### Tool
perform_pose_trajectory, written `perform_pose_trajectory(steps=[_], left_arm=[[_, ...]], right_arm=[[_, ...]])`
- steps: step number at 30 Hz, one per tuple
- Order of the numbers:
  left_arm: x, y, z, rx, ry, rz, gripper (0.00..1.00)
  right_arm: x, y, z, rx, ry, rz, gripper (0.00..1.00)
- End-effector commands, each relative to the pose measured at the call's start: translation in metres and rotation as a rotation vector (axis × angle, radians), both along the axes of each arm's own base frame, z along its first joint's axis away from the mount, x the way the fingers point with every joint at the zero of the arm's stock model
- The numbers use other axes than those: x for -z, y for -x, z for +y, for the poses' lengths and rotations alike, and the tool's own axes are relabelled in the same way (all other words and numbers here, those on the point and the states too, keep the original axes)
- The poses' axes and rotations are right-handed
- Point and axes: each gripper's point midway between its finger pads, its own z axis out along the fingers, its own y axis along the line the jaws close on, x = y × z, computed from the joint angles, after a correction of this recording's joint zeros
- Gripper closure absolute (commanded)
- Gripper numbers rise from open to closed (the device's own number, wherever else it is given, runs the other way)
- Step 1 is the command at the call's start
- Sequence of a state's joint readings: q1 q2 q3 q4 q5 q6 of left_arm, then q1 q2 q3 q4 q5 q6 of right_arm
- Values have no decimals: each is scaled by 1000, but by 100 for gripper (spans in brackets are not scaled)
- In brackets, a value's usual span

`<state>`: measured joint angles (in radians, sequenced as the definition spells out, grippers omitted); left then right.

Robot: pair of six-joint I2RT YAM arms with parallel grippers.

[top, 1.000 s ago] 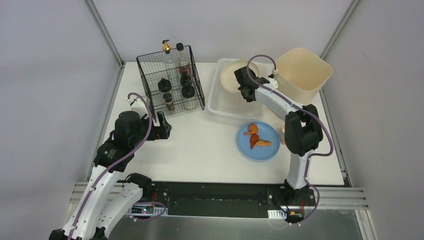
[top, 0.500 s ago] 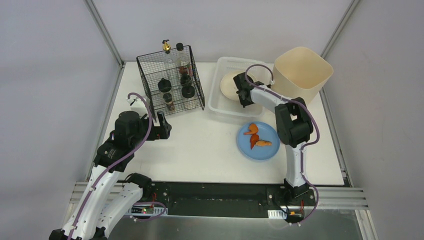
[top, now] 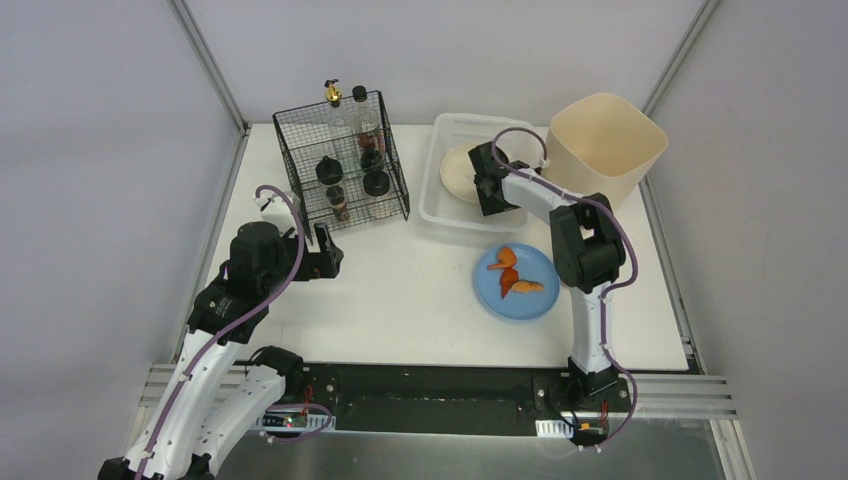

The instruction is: Clear the kitchen counter

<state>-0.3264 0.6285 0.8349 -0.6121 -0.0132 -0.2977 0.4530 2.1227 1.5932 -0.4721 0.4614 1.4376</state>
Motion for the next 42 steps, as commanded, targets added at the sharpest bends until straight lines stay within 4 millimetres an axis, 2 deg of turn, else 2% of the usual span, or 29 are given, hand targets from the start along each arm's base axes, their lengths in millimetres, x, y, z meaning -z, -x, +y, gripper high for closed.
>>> perform_pose_trajectory(steps=[1,5,13,18,21,23,26,27,28,31,35,38,42], left_arm=[[-3,-3,5,-22,-18,-11,1],[-3,-3,5,-21,-18,-11,1],[-3,-3,6,-26,-19,-13,1],[-3,-2,6,-27,-20,-14,1],[-4,-2,6,-28,-16,-19,1],[-5,-1,6,-27,-15,-22,1],[-6,0,6,-25,-12,-27,1],[-6,0,7,-26,-12,-29,1],[-7,1,7,-28,-11,-32,1],[-8,1,9,-41,-9,-36,1],[-8,1,9,-46,-4,-35,1],[-9,1,10,-48,-2,-39,1],[-11,3,10,-50,-2,-48,1]], right_arm=[[-27,-1,-4,-27,0,-32,39],[-48,7,-2,-94,22,-50,35],[-107,34,-4,-228,94,-120,31],[-151,65,-2,-345,133,-179,29],[-176,95,-1,-446,192,-187,28],[-184,118,-4,-494,215,-197,28],[-175,154,-9,-563,187,-195,27],[-176,168,-15,-570,163,-207,27],[-167,182,-20,-581,153,-192,27],[-159,218,-32,-604,120,-197,28],[-145,263,-62,-585,130,-137,28],[-135,286,-83,-557,139,-100,28],[-115,309,-97,-516,109,-60,28]])
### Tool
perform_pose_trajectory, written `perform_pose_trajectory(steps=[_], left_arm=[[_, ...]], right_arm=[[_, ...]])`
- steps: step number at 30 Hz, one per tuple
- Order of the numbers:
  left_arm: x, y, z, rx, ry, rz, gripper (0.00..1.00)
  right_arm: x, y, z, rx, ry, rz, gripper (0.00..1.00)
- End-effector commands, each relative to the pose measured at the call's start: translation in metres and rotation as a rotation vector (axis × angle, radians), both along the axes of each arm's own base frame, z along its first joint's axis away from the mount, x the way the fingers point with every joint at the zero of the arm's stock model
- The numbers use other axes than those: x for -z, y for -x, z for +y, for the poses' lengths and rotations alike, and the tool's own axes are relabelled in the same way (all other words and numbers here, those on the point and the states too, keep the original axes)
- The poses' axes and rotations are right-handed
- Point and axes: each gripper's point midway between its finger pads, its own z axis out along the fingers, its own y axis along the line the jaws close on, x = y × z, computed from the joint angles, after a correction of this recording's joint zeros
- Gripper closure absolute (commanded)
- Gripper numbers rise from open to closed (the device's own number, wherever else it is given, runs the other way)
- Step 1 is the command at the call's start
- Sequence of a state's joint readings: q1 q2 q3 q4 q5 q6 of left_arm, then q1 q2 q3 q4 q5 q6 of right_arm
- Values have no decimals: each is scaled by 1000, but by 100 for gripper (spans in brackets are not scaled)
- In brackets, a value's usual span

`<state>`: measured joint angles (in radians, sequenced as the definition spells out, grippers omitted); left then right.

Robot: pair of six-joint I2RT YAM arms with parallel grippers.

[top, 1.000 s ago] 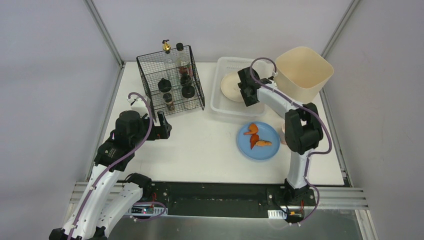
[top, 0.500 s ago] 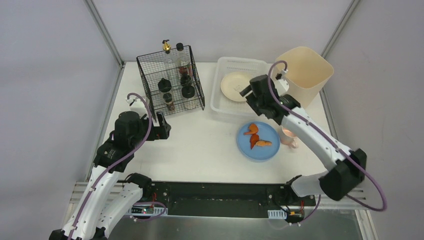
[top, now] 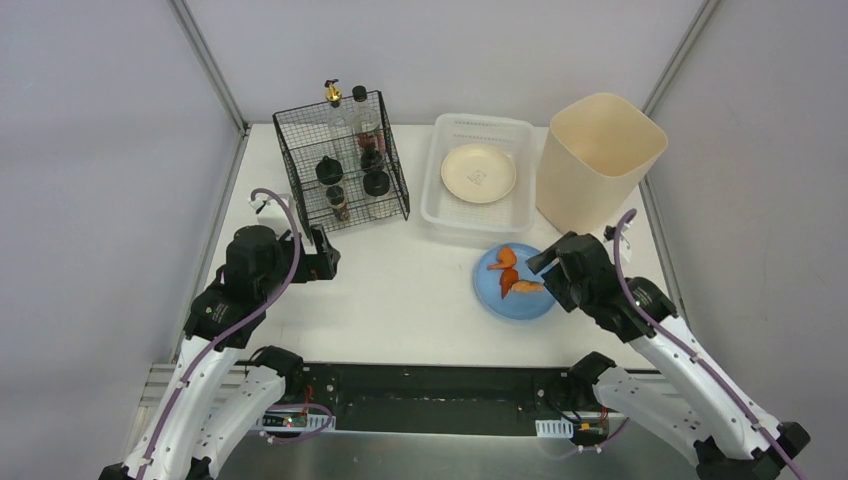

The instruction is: Clear the kitchen counter

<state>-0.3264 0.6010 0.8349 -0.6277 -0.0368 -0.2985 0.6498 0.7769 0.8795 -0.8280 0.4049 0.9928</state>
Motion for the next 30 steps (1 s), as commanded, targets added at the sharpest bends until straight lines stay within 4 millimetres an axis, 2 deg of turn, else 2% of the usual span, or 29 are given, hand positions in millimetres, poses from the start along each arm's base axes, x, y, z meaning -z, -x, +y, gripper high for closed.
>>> perform_pose_trajectory(steps=[1,6,16,23,30], left_arm=[[-9,-1,5,-28,6,-36,1],[-10,0,5,-27,12,-42,1],[-10,1,3,-18,16,-43,1],[-8,1,3,-20,10,-37,1],[-6,-1,3,-20,7,-26,1]], right_arm=[[35,33,-23,62,21,113,28],[70,48,-24,99,-15,188,29],[123,44,-12,161,-82,241,33],[139,37,-11,189,-79,243,38],[152,34,-12,215,-69,245,50]])
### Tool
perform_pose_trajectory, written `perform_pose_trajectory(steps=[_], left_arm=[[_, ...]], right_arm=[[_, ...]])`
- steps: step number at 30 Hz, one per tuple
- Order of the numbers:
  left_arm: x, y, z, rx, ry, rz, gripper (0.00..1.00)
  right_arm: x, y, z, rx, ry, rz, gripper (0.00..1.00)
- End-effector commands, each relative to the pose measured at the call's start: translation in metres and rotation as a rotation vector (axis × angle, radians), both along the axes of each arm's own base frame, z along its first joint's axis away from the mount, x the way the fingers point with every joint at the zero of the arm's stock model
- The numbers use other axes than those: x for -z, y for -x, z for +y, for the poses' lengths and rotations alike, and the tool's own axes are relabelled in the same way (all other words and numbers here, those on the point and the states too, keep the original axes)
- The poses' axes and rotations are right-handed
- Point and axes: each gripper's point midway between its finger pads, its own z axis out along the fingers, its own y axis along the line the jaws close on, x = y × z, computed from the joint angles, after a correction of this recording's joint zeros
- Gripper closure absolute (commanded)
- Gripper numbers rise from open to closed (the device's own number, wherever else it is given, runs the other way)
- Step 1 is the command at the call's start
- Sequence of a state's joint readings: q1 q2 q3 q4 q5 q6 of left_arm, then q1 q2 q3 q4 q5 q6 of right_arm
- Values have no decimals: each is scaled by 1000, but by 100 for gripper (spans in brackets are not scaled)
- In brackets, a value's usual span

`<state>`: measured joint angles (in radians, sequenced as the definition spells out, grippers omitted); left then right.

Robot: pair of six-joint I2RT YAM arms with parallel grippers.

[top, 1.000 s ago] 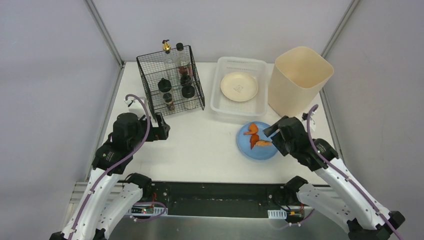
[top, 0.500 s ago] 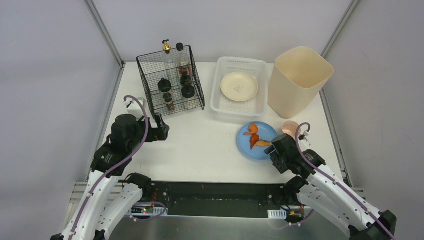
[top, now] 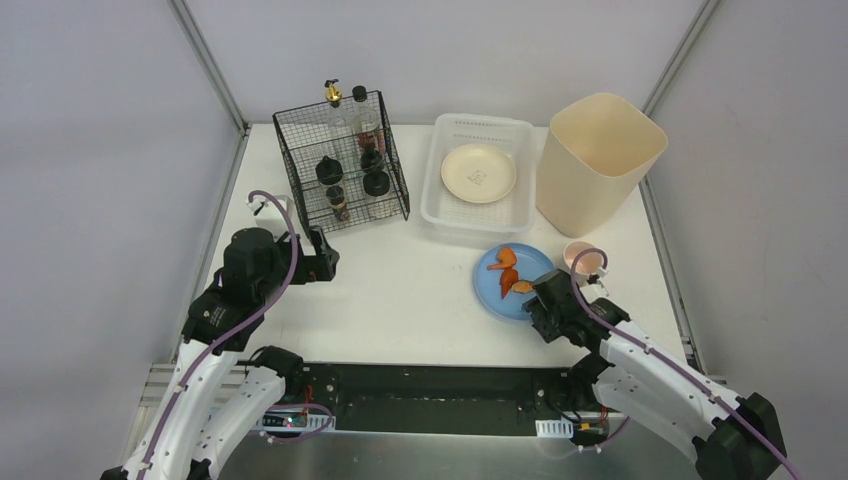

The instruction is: Clear the kitchen counter

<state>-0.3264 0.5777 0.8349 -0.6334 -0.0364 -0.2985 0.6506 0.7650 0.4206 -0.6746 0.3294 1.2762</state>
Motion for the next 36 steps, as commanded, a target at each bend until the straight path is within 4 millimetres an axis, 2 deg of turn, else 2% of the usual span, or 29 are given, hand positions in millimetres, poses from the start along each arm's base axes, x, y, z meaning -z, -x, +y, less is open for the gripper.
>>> perform_pose_trajectory(steps=[1,10,15,17,21,27,36], left_arm=[[-2,-4,2,-21,-1,-6,1],[2,-7,2,-24,-9,12,1],[2,-7,3,-29,-13,12,1],[3,-7,3,-31,-15,15,1],[4,-8,3,-29,-18,22,1],[5,-8,3,-32,-21,26,1],[5,-9,4,-34,-23,29,1]], right_arm=[[6,-8,0,39,-11,-34,52],[22,-8,4,36,-12,-7,63],[22,-8,1,42,-4,-19,87],[21,-7,-1,44,-3,-23,100],[17,-6,2,31,-25,-35,100],[-4,-3,8,-52,-31,-45,100],[-44,2,45,-226,-172,-56,100]])
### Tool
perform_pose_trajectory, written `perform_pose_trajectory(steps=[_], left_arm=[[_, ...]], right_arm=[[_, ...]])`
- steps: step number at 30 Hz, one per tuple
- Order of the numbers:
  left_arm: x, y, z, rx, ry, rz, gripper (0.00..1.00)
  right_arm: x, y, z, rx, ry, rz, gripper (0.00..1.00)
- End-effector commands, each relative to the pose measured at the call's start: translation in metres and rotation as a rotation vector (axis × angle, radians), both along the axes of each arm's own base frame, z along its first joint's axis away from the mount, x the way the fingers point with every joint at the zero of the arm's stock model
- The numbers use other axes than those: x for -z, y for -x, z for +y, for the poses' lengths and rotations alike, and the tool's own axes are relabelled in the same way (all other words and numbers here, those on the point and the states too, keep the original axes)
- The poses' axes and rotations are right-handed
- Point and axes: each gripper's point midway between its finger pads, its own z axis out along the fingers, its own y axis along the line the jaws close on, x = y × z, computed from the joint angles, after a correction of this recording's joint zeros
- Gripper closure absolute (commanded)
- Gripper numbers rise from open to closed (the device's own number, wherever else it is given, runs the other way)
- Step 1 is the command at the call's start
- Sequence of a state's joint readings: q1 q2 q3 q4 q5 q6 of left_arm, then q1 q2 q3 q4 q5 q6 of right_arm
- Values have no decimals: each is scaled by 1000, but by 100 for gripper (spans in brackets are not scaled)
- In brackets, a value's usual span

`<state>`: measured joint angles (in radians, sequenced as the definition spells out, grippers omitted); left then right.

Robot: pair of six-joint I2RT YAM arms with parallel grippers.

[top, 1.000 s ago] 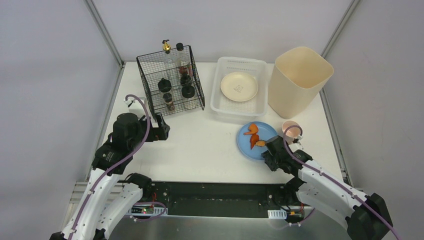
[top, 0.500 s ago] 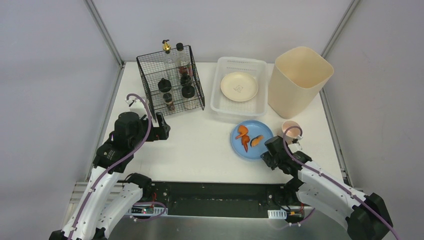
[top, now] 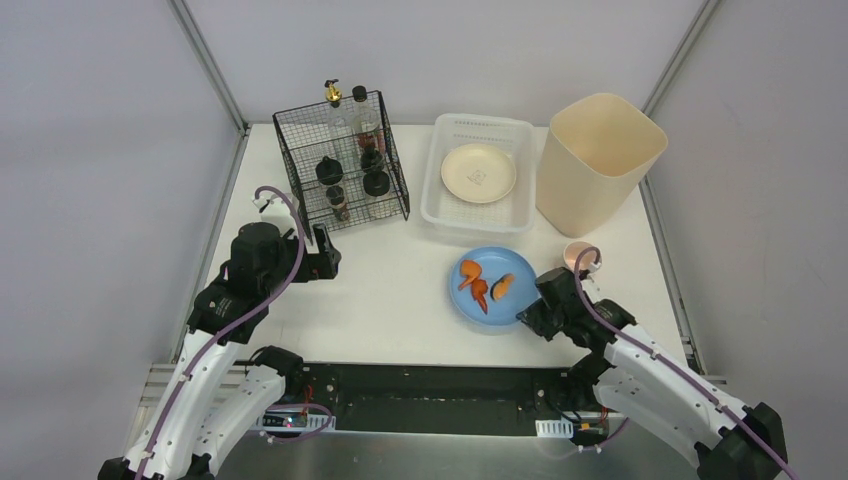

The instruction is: Clear the kitchen counter

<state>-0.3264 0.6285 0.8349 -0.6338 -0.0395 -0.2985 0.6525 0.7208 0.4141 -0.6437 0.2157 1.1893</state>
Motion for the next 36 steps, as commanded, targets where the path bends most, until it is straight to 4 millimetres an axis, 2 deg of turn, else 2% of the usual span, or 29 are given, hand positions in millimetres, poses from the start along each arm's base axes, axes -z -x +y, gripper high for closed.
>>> perform_pose_trajectory(steps=[1,7,13,16,23,27,31,36], left_arm=[[-5,-4,5,-31,-5,-20,1],[-6,-4,6,-35,-8,-23,1],[-6,-3,7,-37,-10,-25,1],[-6,-4,7,-39,-11,-25,1],[-3,-4,6,-35,-11,-13,1],[-3,-4,5,-33,-12,-11,1],[-4,-5,6,-35,-12,-13,1],[-2,-5,4,-29,-11,-7,1]], right_arm=[[-42,-6,28,-110,-107,-61,100],[-78,-10,58,-233,-178,-84,100],[-121,-19,79,-332,-152,-133,100],[-144,-29,90,-366,-154,-161,100],[-178,-58,109,-412,-114,-211,100],[-195,-84,109,-420,-81,-232,100],[-212,-115,101,-395,-97,-238,100],[-225,-154,78,-333,-104,-231,100]])
